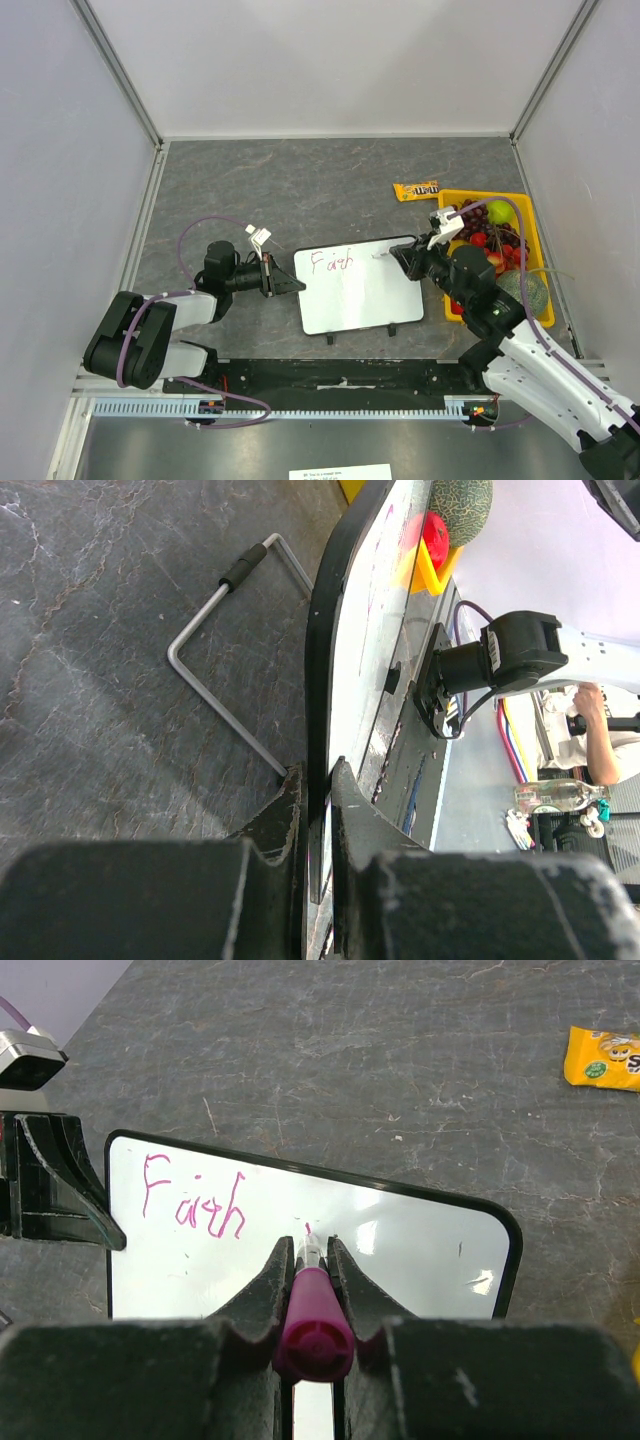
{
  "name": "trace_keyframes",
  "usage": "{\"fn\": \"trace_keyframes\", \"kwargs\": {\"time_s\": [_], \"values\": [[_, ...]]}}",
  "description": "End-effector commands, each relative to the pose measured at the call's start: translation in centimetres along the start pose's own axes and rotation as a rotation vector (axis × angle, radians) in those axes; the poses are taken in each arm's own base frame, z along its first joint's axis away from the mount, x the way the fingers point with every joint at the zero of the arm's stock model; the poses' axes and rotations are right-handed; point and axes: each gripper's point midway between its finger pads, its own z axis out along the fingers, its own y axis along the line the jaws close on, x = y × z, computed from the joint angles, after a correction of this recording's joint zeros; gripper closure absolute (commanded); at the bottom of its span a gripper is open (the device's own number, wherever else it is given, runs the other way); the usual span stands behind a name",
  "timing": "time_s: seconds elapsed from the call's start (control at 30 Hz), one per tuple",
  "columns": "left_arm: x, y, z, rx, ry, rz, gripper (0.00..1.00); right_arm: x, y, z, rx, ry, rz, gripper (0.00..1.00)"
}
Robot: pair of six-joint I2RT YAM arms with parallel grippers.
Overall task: Write a sentence on the whiteboard
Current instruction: Write on the whiteboard with the whiteboard.
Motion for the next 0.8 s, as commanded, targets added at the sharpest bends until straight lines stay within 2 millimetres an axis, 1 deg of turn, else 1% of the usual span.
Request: {"fn": "trace_keyframes", "kwargs": {"time_s": [0.0, 0.2, 0.33, 0.43, 0.63, 0.77], "values": [[-0.2, 1.6, 0.3, -0.071, -0.014, 0.041, 0.98, 1.5, -0.3, -0.3, 0.003, 0.038, 0.004, 1.00], [-0.3, 1.6, 0.3, -0.073, -0.016, 0.042, 0.98, 2.2, -0.2, -0.5, -0.013, 0.053, 0.013, 1.00], [-0.2, 1.6, 0.3, -0.074, -0.014, 0.042, 0.98, 1.4, -0.2, -0.6, -0.007, 0.032, 0.015, 1.00], [-0.3, 1.6, 0.3, -0.075, -0.016, 0.043, 0.98, -0.3, 0.3, -0.8, -0.014, -0.011, 0.020, 1.00], [-0.2, 1.6, 0.3, -0.074, -0.015, 0.045, 0.98, -4.2, 2.1, -1.0, -0.070, -0.094, 0.040, 1.00], [-0.2, 1.6, 0.3, -0.075, -0.014, 0.044, 0.98, -5.6, 2.4, -0.7, -0.073, -0.121, 0.033, 1.00]]}}
